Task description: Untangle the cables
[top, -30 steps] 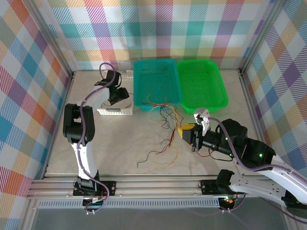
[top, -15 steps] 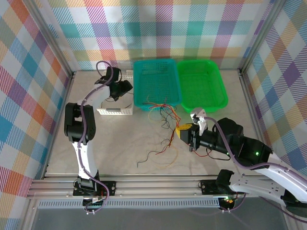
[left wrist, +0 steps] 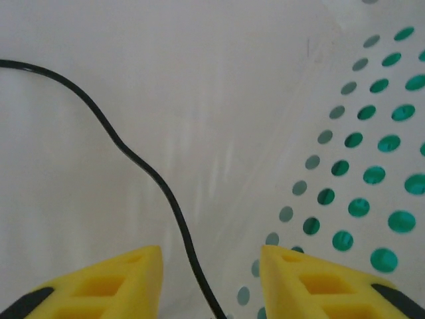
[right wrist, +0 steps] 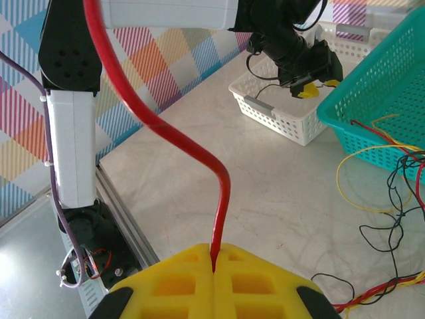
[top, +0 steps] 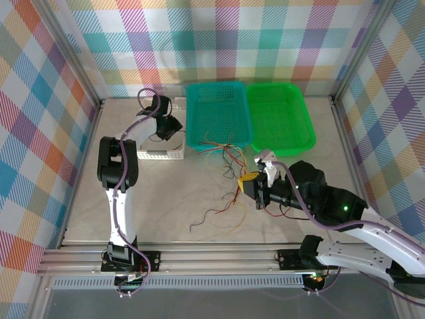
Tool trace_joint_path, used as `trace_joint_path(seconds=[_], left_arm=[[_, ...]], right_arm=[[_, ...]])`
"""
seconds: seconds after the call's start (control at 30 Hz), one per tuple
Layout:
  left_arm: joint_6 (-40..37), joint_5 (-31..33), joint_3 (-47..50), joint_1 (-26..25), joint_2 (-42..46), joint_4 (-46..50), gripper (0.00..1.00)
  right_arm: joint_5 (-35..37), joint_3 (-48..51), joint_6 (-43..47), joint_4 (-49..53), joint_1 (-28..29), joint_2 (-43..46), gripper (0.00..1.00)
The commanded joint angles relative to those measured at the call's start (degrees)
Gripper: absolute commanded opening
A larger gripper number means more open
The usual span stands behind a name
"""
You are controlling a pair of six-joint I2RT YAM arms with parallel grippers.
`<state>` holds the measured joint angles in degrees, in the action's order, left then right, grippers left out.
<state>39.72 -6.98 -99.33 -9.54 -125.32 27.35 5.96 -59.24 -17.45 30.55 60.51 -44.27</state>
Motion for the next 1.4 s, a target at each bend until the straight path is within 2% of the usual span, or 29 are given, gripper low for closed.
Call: trace_joint_path(seconds=[0.0,0.13,0.17,0.47,0.77,1.0,1.13,1.27,1.37], left_arm=[[0.1,0.54,-1.94,0.85,-1.06,2.47,0.28],[0.66,1.46,-1.35,2.17,-0.31,2.27,0.01],[0.69,1.91,-1.31,2.62,0.24,2.26,0.0],[3.95,2.63,4.34,7.2,7.34,-2.27,0.0],[-0.27,8.65,0.6,8.22,2.37,3.84,0.0],[-4.62,12.1,-2.89,6.28,-0.88,6.7,0.0],[-7.21,14.6,-5.3,4.63,-1.76,8.35,0.06],[-7.78,14.59,-6.96,4.4,-2.01,9.7,0.19],[-8.08,14.45,-8.39,4.44,-1.33,10.42,0.24]], right_arm=[[-0.5,-1.66,1.02,-1.1,0.33,0.11,0.0],[-0.16,-1.66,1.15,-0.84,0.38,0.08,0.0],[-0.14,-1.6,1.23,-0.82,0.36,0.13,0.0],[-0.29,-1.66,1.73,-1.74,0.32,-1.77,0.0],[-0.95,-2.28,2.22,-2.23,0.35,-4.37,0.0],[-1.18,-2.88,2.43,-2.59,0.32,-5.62,0.0],[-1.48,-3.31,2.43,-2.68,0.34,-6.28,0.0],[-1.59,-3.6,2.25,-2.34,0.34,-6.24,0.0],[-1.58,-3.67,1.99,-2.13,0.31,-5.7,0.0]])
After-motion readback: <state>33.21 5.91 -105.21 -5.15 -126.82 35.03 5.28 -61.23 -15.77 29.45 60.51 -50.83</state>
